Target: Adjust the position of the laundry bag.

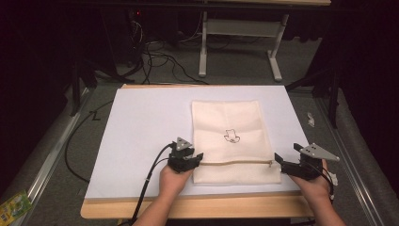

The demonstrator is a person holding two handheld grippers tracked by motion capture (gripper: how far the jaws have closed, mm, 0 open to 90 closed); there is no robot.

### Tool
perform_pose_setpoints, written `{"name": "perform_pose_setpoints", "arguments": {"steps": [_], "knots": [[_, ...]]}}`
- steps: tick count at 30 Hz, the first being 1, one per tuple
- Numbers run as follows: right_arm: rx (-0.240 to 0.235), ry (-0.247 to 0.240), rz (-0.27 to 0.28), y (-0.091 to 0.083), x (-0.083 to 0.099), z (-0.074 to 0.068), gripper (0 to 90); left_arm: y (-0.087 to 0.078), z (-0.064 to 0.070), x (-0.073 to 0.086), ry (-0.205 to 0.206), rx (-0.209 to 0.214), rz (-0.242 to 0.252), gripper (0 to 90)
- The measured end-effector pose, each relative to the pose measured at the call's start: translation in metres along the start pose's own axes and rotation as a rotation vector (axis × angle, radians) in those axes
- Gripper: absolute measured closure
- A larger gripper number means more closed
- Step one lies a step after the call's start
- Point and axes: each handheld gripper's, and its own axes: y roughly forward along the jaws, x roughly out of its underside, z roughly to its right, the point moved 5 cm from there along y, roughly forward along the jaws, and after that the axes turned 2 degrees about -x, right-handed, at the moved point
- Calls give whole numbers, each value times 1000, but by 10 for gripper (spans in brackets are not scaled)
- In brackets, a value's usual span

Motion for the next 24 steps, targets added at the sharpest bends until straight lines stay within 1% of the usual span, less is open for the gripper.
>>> {"name": "perform_pose_setpoints", "arguments": {"steps": [1, 2, 3, 4, 5, 7, 8, 9, 10, 11, 12, 15, 16, 18, 19, 20, 21, 22, 23, 24], "knots": [[-1, -2, 2, 0, 0, 0, 138, 0, 1, 0, 31, -34, 5, 675], [-5, 3, 2, -1, 0, -1, 141, -2, 1, 0, 39, -45, 8, 782], [-7, 0, 2, -1, 0, -1, 146, -4, -2, 0, 42, -51, 11, 853], [-12, -5, 2, -2, 1, -1, 149, -5, -4, 2, 28, -45, 6, 873], [-12, -5, 2, -2, 1, -1, 149, -7, -7, 3, 18, -46, 7, 873], [-17, 9, -5, -2, 2, -2, 160, -11, -14, 7, 22, -73, 6, 876], [-17, 9, -5, -2, 2, -2, 160, -11, -14, 7, 22, -73, 6, 876], [-26, 13, -4, -2, 2, -4, 196, -13, -15, 8, 27, -85, 6, 876], [-28, 12, -4, -1, 2, -6, 208, -17, -17, 11, 26, -90, 3, 876], [-28, 12, -4, -1, 2, -6, 208, -17, -17, 11, 26, -90, 3, 876], [-31, 14, -10, 0, 3, -8, 218, -19, -18, 13, 33, -104, 0, 876], [-57, -4, -31, 4, 4, -15, 278, -26, -23, 17, 38, -133, -8, 877], [-57, -4, -31, 4, 4, -15, 278, -26, -23, 17, 38, -133, -8, 878], [-73, -11, -40, 6, 4, -19, 286, -31, -29, 18, 45, -161, -12, 881], [-73, -11, -40, 6, 4, -19, 286, -35, -33, 19, 38, -168, -16, 881], [-81, -16, -38, 6, 4, -20, 288, -42, -42, 21, -16, -163, -11, 882], [-81, -16, -38, 6, 4, -20, 288, -42, -42, 21, -16, -163, -11, 883], [-88, -19, -38, 6, 4, -21, 292, -48, -47, 25, -32, -166, -25, 882], [-88, -19, -38, 6, 4, -21, 292, -48, -47, 25, -32, -166, -25, 882], [-91, -14, -43, 6, 4, -21, 296, -50, -48, 27, -21, -171, -37, 882]]}}
